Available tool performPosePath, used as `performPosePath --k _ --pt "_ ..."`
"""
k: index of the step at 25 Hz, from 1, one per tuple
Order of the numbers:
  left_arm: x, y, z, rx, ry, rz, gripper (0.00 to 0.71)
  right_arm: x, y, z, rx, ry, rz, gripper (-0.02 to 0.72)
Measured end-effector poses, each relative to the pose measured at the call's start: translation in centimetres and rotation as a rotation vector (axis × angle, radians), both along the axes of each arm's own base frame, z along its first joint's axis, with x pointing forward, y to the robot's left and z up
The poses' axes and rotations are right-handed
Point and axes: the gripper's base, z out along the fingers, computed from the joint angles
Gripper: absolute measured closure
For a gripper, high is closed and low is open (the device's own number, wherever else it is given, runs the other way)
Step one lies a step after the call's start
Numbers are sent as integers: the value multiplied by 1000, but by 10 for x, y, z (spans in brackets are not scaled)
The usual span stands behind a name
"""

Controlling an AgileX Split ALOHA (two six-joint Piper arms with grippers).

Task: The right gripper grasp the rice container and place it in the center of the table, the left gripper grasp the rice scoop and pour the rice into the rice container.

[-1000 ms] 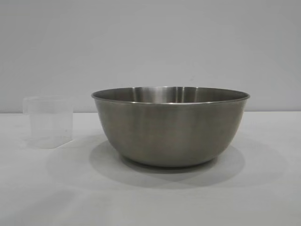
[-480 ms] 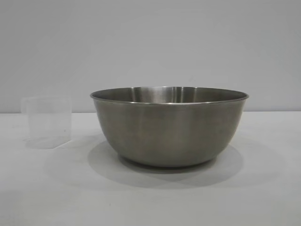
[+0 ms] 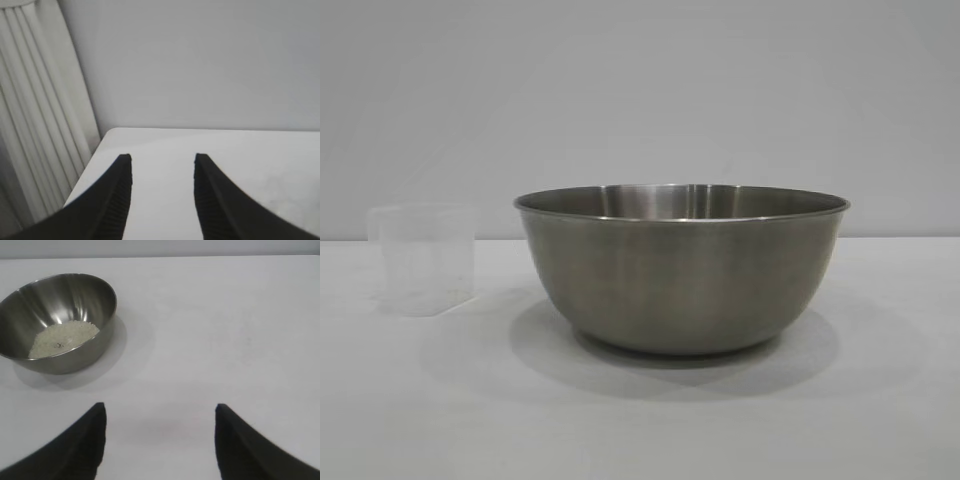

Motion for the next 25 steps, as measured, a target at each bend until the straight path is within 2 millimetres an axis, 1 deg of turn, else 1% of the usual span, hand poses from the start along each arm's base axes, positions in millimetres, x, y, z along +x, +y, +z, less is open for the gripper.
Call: performPosePath --k 3,7,9,25 --pt "-5 -3 -2 -14 66 -21 446 0 0 0 0 0 0 258" --pt "-10 0 -10 17 170 -5 446 0 0 0 0 0 0 258" --pt "-10 0 -13 17 195 -6 446 0 0 0 0 0 0 258" --pt "-10 0 -14 18 203 -5 446 0 0 0 1 0 -1 258"
